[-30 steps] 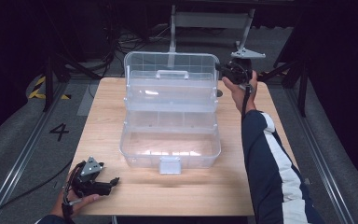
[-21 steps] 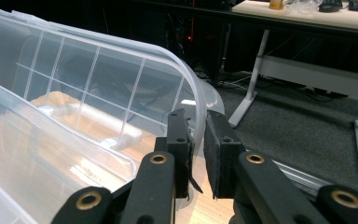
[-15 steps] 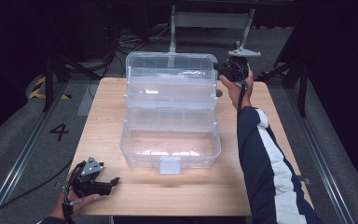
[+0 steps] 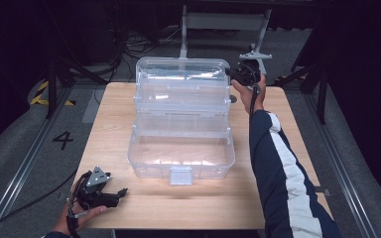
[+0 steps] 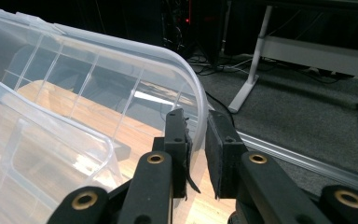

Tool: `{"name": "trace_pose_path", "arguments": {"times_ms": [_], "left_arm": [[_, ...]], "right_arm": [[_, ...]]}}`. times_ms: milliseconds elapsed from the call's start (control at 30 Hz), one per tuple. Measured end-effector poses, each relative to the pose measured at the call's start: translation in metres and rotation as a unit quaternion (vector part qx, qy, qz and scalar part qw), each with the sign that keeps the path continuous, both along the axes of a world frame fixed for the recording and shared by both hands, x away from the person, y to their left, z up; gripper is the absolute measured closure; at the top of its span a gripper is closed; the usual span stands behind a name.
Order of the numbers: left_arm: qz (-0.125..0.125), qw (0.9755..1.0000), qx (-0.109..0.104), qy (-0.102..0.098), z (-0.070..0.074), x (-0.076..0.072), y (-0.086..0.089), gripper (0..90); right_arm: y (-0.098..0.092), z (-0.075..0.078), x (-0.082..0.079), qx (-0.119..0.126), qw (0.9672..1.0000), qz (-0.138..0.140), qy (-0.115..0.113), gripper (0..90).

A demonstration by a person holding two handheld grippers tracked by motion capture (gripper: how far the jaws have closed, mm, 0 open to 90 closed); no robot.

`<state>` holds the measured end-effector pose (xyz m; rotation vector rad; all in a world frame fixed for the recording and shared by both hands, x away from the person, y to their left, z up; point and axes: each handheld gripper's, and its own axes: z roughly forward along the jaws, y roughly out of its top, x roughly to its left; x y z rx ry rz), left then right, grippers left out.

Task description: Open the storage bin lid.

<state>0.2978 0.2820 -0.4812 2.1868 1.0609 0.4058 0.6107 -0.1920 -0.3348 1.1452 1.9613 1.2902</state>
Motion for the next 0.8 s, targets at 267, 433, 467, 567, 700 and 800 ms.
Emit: {"name": "trace_pose_path", "arguments": {"times_ms": [267, 433, 467, 567, 700, 800], "left_arm": [[0.001, 1.0000, 0.002, 0.000, 0.000, 0.000, 0.000, 15.2], [0.002, 1.0000, 0.002, 0.000, 0.000, 0.000, 0.000, 15.1], [0.001, 1.0000, 0.002, 0.000, 0.000, 0.000, 0.000, 15.1], [0.000, 1.0000, 0.001, 0.000, 0.000, 0.000, 0.000, 15.1], [-0.001, 1.0000, 0.002, 0.001, 0.000, 0.000, 0.000, 15.1], [0.001, 1.0000, -0.001, 0.000, 0.000, 0.000, 0.000, 15.1]], "right_arm": [[0.000, -0.006, 0.006, 0.000, 0.9999, -0.003, 0.010, 79.3], [0.001, -0.010, 0.010, -0.007, 0.9998, -0.005, 0.019, 78.8], [0.002, -0.010, 0.011, -0.007, 0.9997, -0.005, 0.021, 78.8], [0.003, -0.012, 0.014, -0.013, 0.9995, -0.007, 0.027, 78.5], [0.003, -0.016, 0.016, -0.013, 0.9994, -0.010, 0.031, 78.4], [0.003, -0.019, 0.017, -0.006, 0.9992, -0.012, 0.037, 78.3]]}}
